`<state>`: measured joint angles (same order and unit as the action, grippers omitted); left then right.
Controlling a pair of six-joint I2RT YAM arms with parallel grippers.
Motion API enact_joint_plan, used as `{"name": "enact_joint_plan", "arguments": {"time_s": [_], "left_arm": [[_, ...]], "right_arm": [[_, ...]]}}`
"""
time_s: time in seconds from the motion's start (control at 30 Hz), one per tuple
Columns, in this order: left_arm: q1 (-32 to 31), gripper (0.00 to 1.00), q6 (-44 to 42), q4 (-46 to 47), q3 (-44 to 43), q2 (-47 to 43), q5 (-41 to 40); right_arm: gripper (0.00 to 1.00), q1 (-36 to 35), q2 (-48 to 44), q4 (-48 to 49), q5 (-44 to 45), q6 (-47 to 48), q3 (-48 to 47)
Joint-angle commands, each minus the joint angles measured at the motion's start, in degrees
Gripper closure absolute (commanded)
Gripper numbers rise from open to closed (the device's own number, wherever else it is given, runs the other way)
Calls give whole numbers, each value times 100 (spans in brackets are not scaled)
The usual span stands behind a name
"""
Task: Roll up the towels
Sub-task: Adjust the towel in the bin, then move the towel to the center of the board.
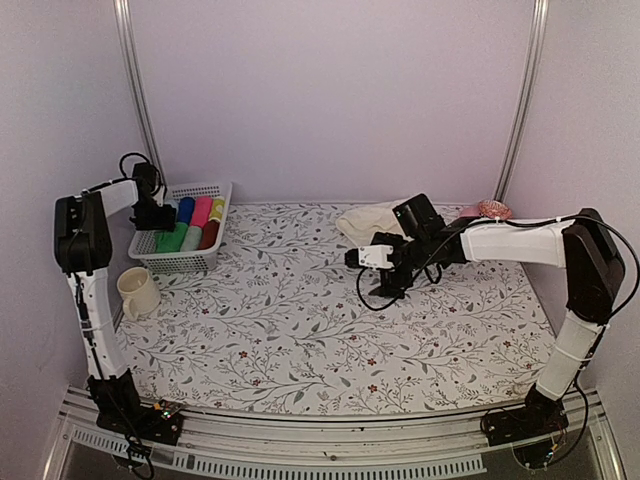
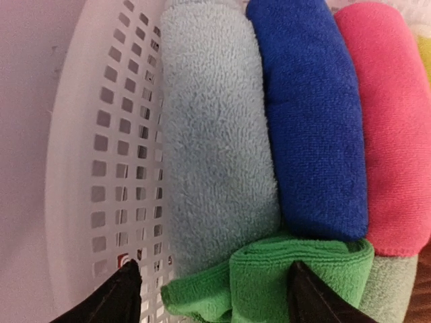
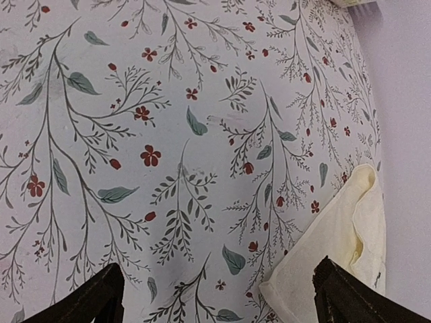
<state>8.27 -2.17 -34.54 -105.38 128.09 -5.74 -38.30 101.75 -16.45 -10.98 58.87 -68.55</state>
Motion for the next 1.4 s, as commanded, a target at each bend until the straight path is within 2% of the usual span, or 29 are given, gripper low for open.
{"name": "enact_joint_plan", "arguments": {"time_s": [0.0,0.1,0.23,0.37,0.6,0.83,0.97,1.07,1.2,1.37], "left_arm": [[-121,17,6,-341,147,-492,-5],[-220,3,24,-325,121,-815,64],[-531,3,156,-297,373,-1270,162],[-1200,3,231,155,1139,-1931,46],[-2842,3,499,194,1612,-2350,-224],[-4116,3,581,14,1637,-2608,-218],[-4386,3,674,-37,1842,-2887,57],[-4442,3,790,314,2340,-3275,409],[-4491,3,879,716,2850,-3604,495],[-4510,3,877,949,3091,-3789,453]], "right_arm": [[1,323,-251,35,-5,-508,-521],[1,710,-310,27,-35,-929,-868],[1,1339,-118,-88,87,-1618,-1582],[1,1756,455,-437,208,-1982,-2434],[1,1778,1279,-531,563,-2225,-2958],[1,1667,1870,-867,277,-2118,-3111],[0,1432,2197,-1057,402,-1969,-3081],[1,1283,2384,-1142,496,-1868,-3060],[2,1205,2549,-1221,473,-1840,-3050],[10,1141,2816,-1355,492,-1792,-3094]]}}
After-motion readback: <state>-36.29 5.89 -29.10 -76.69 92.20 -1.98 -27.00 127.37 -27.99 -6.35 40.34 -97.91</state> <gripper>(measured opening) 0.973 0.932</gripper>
